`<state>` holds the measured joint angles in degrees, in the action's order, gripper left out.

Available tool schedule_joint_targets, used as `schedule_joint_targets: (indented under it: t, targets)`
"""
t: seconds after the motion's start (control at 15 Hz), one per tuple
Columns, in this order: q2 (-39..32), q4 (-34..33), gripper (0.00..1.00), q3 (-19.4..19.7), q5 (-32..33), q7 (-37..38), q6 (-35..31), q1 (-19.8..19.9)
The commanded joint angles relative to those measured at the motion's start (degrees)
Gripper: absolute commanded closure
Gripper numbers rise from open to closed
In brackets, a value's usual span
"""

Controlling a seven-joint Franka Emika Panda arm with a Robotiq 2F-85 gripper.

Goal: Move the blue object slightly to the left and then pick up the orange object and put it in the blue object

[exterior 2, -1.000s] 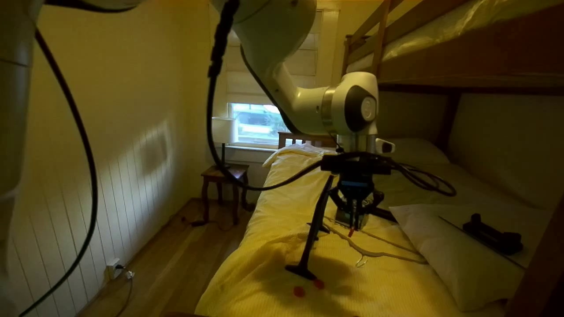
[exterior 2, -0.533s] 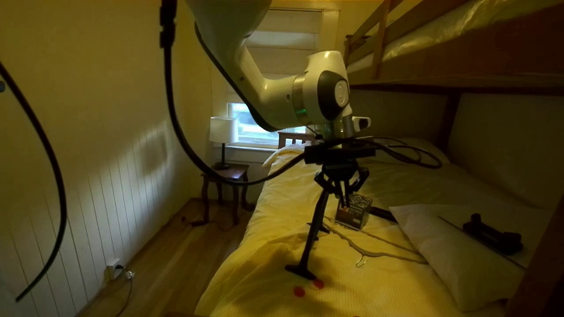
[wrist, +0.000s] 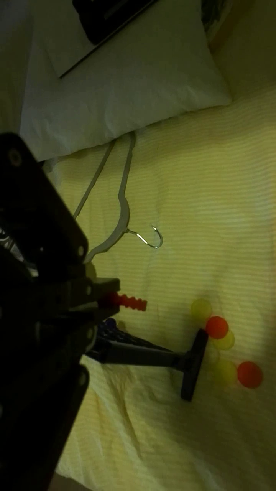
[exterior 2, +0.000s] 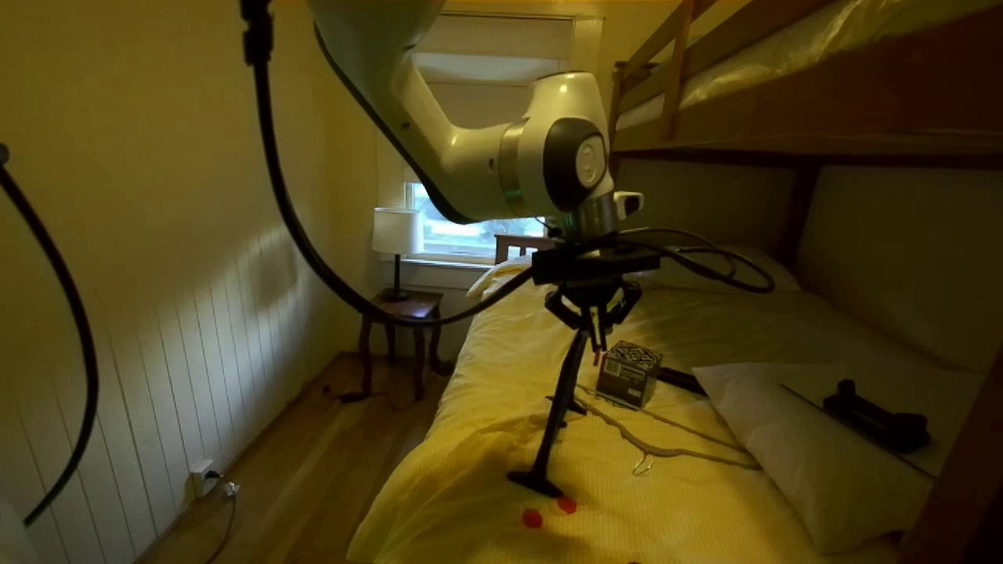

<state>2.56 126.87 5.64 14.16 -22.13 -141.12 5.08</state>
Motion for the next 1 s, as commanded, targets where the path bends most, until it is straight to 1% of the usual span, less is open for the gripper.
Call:
schedule_joint_targets:
  t: [0.0, 0.27, 0.53, 0.8, 0.93]
  targets:
    - [1.5, 1.2, 0.98, -0.3, -5.2, -5.3, -0.9, -0.9]
    - [0.3, -0.3, 0.98, -0.5, -9.9, -9.5, 0.3, -1.6]
    - [-0.7, -1.6, 0.98, -0.4, -12.9, -11.7, 0.9, -1.8]
    - [-2.1, -3.4, 0.98, -0.5, -14.3, -12.3, 1.8, -1.7]
    - [-3.1, -4.4, 0.98, -0.6, -13.8, -11.7, 2.5, -1.5]
